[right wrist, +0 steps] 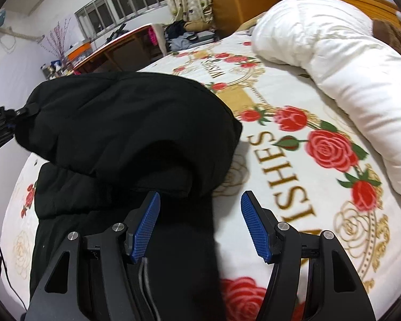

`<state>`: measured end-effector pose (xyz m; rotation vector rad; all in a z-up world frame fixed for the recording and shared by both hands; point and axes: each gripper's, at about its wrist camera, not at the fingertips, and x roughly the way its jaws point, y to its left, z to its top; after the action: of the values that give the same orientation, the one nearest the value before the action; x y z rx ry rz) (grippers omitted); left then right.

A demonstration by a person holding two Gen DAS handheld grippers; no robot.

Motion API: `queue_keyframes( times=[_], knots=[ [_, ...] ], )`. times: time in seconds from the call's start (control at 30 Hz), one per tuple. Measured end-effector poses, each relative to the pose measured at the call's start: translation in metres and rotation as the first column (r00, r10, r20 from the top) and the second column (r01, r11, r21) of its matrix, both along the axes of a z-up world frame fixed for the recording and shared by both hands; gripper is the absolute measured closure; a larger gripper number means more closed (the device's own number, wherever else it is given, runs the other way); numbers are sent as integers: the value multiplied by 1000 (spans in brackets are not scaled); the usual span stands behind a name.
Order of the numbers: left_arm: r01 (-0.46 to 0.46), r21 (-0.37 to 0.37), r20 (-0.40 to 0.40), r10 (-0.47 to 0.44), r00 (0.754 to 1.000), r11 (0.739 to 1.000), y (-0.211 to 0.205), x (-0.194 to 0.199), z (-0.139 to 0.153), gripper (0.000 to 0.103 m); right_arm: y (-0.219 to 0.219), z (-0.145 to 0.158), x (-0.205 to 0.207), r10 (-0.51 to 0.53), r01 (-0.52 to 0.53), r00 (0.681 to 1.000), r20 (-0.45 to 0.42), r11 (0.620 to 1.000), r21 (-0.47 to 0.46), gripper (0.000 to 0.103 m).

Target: Fold large clothes

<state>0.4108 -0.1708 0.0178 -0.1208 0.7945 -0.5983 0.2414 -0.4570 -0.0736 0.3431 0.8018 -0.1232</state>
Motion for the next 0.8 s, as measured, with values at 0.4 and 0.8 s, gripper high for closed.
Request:
queue_keyframes(
  times=[0.4, 0.8],
  knots=[
    [-146, 39, -54, 148, 988, 989, 77, 18, -48, 92, 26, -11, 37, 15, -15, 1000, -28, 1000, -5, 39],
    [-177, 150, -134, 198, 971, 973, 94, 17, -115, 89, 43, -19, 81, 66, -75, 995, -75, 990, -122, 39]
  ],
)
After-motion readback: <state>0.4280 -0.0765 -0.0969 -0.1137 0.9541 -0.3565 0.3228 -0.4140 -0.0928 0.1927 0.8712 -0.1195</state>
